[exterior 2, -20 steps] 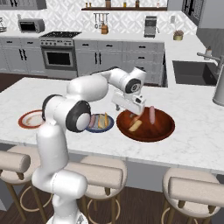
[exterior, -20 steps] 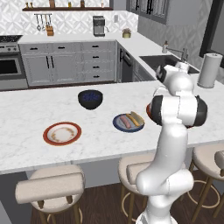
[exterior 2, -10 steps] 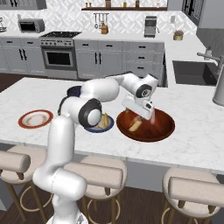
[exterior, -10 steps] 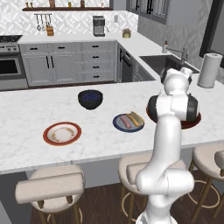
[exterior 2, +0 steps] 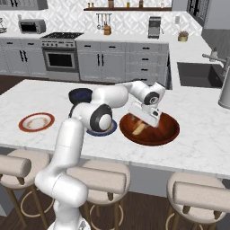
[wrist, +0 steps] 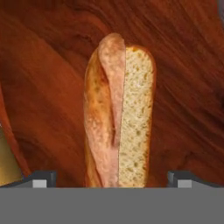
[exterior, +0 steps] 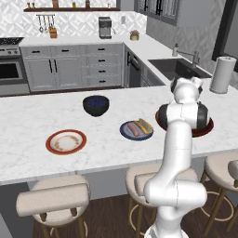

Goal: Place one bun and one sausage from the bowl on each plate.

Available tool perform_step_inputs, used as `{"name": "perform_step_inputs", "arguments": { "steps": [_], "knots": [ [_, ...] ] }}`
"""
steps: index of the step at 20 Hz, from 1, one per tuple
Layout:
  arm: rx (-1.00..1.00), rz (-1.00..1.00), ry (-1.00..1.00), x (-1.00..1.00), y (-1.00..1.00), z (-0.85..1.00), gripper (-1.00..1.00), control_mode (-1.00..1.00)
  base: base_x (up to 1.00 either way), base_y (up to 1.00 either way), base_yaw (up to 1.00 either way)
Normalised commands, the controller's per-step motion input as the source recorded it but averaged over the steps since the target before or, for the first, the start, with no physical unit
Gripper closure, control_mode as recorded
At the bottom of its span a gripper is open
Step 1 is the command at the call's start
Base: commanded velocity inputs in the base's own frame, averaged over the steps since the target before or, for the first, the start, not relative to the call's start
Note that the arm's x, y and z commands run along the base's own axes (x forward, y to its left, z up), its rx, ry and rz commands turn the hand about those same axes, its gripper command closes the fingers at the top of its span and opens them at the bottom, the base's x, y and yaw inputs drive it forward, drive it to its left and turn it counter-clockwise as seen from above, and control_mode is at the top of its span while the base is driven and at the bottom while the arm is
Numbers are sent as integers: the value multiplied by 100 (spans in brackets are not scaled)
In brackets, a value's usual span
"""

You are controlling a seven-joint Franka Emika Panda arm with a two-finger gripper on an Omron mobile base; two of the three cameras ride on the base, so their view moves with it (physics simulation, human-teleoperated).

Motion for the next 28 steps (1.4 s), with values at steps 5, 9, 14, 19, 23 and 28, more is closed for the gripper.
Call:
{"name": "perform_step_inputs", "arguments": {
  "steps": [5, 9, 14, 19, 23, 28],
  "knots": [
    [0, 0, 0, 0, 3, -32, -100, -100, 0, 0, 0],
    [0, 0, 0, 0, 13, -18, -100, -100, 0, 0, 0],
    [0, 0, 0, 0, 0, 0, -100, -100, 0, 0, 0],
    [0, 0, 0, 0, 0, 0, 100, -100, 0, 0, 0],
    [0, 0, 0, 0, 0, 0, 100, -100, 0, 0, 0],
    [0, 0, 0, 0, 0, 0, 100, -100, 0, 0, 0]
  ]
}}
